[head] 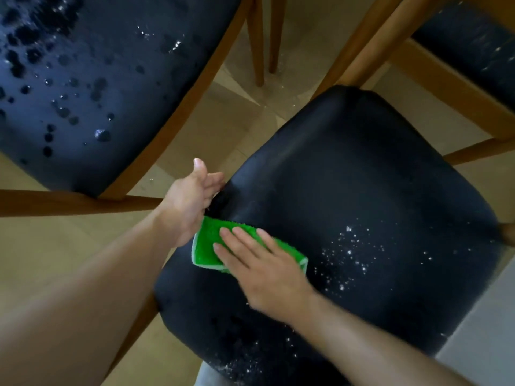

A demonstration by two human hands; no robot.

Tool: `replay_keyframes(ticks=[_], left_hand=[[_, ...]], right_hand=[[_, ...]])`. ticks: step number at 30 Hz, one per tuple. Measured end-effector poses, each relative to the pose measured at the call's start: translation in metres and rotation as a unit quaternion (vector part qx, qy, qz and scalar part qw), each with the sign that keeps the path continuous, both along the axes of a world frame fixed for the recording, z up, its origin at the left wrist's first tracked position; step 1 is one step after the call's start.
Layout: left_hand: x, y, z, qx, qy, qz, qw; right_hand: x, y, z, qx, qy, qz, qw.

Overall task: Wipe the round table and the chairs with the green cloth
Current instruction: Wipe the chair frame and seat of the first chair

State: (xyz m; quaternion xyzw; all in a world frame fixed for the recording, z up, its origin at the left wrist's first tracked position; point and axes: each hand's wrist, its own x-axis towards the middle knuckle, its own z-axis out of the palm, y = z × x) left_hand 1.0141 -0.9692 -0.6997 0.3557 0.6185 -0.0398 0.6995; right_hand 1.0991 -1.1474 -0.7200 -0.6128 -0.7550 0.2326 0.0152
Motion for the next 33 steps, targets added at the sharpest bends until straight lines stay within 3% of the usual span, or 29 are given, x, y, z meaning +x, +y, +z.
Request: replay_keyframes(ticks=[2, 4, 8, 10, 13, 18, 22, 24, 26, 29, 31, 33], left_hand=[[-0.003, -0.005, 0.001, 0.031, 0.008, -0.003, 0.999], [-0.002, -0.008, 0.003, 0.112, 0.045, -0.041, 0.992], [0.015, -0.01, 0.013, 0.284, 0.114, -0.04, 0.951], [0.025, -0.011, 0.02, 0.263, 0.079, -0.045, 0.961], [0.035, -0.018, 0.031, 0.123, -0.019, -0.099, 0.987], [0.045, -0.027, 0.032, 0.045, -0.114, -0.061, 0.991], [0.052, -0.021, 0.034, 0.018, -0.157, -0.016, 0.987], [0.062, -0.02, 0.036, 0.034, -0.159, -0.046, 0.986], [0.079, -0.02, 0.035, 0.141, -0.087, -0.185, 0.969], [0.108, -0.016, 0.031, 0.334, 0.049, -0.369, 0.866], [0.12, -0.016, 0.027, 0.389, 0.095, -0.391, 0.829], [0.123, -0.018, 0.022, 0.425, 0.133, -0.365, 0.818]], right_hand=[[0.036, 0.017, 0.0, 0.015, -0.031, 0.008, 0.999], [0.071, 0.039, 0.003, 0.018, -0.032, -0.095, 0.995], [0.076, 0.058, 0.015, -0.011, 0.029, -0.214, 0.976], [0.066, 0.053, 0.025, -0.006, 0.119, -0.293, 0.949], [0.065, 0.041, 0.045, -0.004, 0.26, -0.419, 0.87], [0.082, 0.032, 0.061, -0.061, 0.424, -0.578, 0.694], [0.132, 0.02, 0.072, 0.017, 0.448, -0.653, 0.61], [0.159, 0.014, 0.074, 0.028, 0.394, -0.676, 0.622], [0.181, 0.011, 0.067, 0.008, 0.287, -0.682, 0.673], [0.2, 0.01, 0.058, 0.016, 0.096, -0.667, 0.738], [0.192, 0.011, 0.055, 0.088, 0.006, -0.612, 0.786], [0.167, 0.015, 0.047, 0.123, 0.014, -0.488, 0.864]])
